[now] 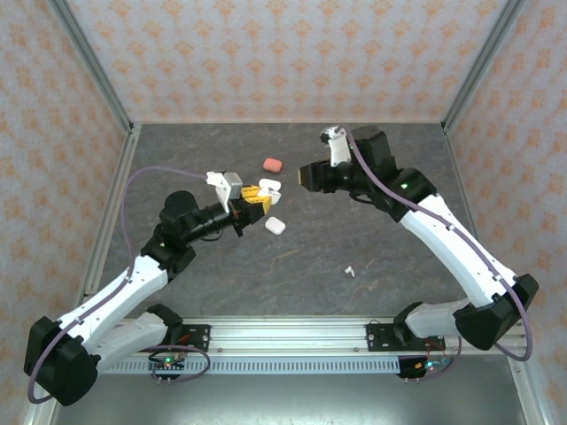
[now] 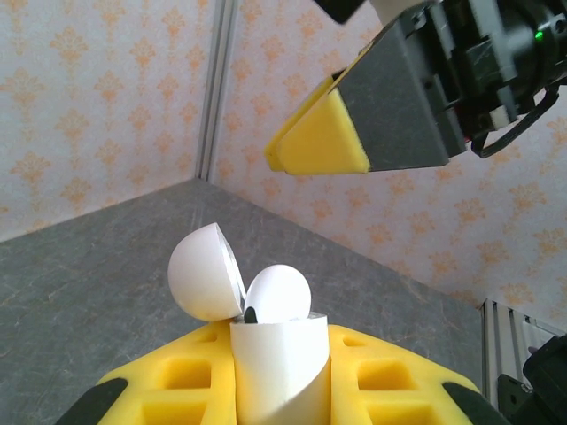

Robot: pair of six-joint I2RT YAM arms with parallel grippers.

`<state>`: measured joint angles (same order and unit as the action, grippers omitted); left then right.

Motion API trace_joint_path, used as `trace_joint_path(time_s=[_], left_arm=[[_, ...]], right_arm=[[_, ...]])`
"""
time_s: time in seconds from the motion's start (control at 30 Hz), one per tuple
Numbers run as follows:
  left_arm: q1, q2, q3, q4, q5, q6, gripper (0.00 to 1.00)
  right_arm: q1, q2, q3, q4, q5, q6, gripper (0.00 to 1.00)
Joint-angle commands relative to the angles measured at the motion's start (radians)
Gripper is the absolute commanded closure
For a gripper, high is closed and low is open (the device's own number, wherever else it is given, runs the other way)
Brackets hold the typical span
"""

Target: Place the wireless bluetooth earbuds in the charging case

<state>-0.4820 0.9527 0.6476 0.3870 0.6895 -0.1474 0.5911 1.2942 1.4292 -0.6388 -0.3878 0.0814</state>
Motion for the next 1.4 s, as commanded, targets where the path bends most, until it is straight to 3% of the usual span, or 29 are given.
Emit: trace_joint_path(time_s=[0.0, 0.2, 0.5, 0.93, 1.37], left_arm=[[-0.008, -0.026, -0.004, 0.049, -0.030, 0.024, 1.00], [-0.008, -0.031, -0.015, 0.061, -0.038, 0.028, 1.00], [-0.009, -0.031, -0.016, 0.053, -0.033, 0.026, 1.00], [-0.009, -0.033, -0.020, 0.058, -0.037, 0.023, 1.00], [-0.008, -0.031, -0.028, 0.067, -0.037, 0.019, 1.00]], right_arm=[[-0.025, -0.020, -0.065, -0.184, 0.115, 0.080, 0.49], [-0.026, -0.037, -0.342, -0.181, 0.252, 0.222, 0.49], [-0.026, 0.079, -0.626, -0.015, 0.239, 0.301, 0.50], [-0.026, 0.199, -0.671, 0.018, 0.166, 0.294, 0.53], [-0.004, 0.172, -0.691, -0.087, 0.127, 0.357, 0.55]])
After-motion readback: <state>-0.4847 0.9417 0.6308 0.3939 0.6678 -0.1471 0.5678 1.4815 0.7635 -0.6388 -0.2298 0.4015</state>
